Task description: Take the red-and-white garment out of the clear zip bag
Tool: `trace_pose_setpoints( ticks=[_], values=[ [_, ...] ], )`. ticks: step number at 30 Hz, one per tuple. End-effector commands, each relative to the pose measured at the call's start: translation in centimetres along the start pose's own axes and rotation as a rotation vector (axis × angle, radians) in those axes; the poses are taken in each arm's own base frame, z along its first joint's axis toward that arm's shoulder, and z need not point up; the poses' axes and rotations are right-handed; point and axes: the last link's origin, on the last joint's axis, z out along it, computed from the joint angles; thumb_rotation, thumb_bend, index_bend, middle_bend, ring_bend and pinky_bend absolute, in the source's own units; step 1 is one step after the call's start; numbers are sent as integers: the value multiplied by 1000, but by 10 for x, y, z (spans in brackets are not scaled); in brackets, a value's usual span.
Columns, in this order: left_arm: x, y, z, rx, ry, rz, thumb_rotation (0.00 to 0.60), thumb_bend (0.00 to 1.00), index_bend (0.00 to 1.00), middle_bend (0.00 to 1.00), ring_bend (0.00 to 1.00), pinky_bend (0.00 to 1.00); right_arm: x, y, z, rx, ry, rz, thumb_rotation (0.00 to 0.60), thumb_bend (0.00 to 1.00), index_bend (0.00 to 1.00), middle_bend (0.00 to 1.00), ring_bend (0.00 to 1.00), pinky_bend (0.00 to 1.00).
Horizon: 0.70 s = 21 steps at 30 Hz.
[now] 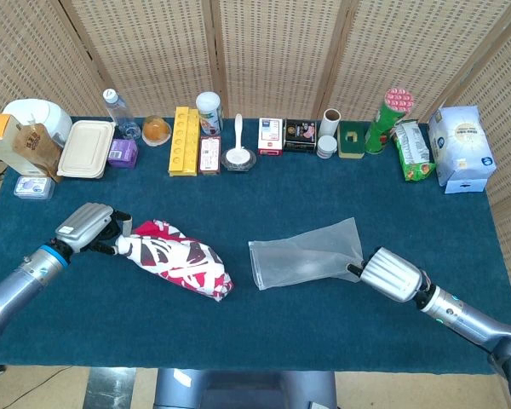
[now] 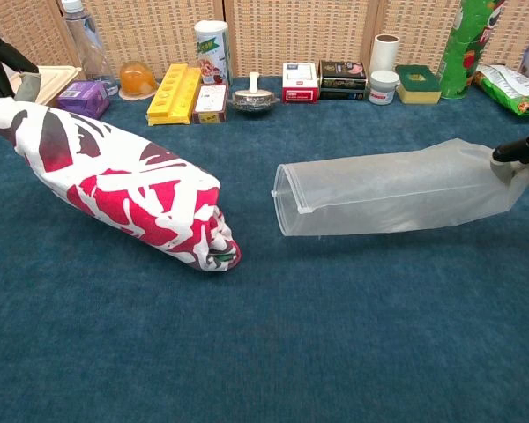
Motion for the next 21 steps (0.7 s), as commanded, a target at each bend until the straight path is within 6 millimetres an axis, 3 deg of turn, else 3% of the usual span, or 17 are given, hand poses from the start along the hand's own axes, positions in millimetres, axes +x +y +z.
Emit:
trace_pose_setpoints(
  ticks=[1,2,4,7,10,14,21],
  values=[
    [3,-1,-7,4,11,-10,600,174,188,609,508,676,2,0,-1,-27,13,20,581,321,455,595,798,816],
    [4,-1,-10,6,19,-21,600,145,120,510,402,581,2,-1,0,-41,21,39,540,216,382,541,743,785],
    [6,-1,-17,4,41,-36,600,105,65,386,267,451,3,-4,0,-63,30,66,436,103,300,476,674,741],
    [8,-1,-26,2,71,-67,600,79,42,266,146,320,5,-7,1,-87,39,96,307,51,239,418,608,693],
    [11,-4,-37,6,111,-90,600,77,36,228,111,266,9,-9,2,-109,49,136,201,40,211,384,567,651],
    [12,-10,-51,24,155,-116,600,77,35,226,109,248,17,-10,2,-124,67,171,138,37,204,367,539,618],
    [12,-24,-77,76,249,-103,600,93,35,226,109,248,34,-7,-3,-211,113,281,117,37,202,362,529,605]
  ],
)
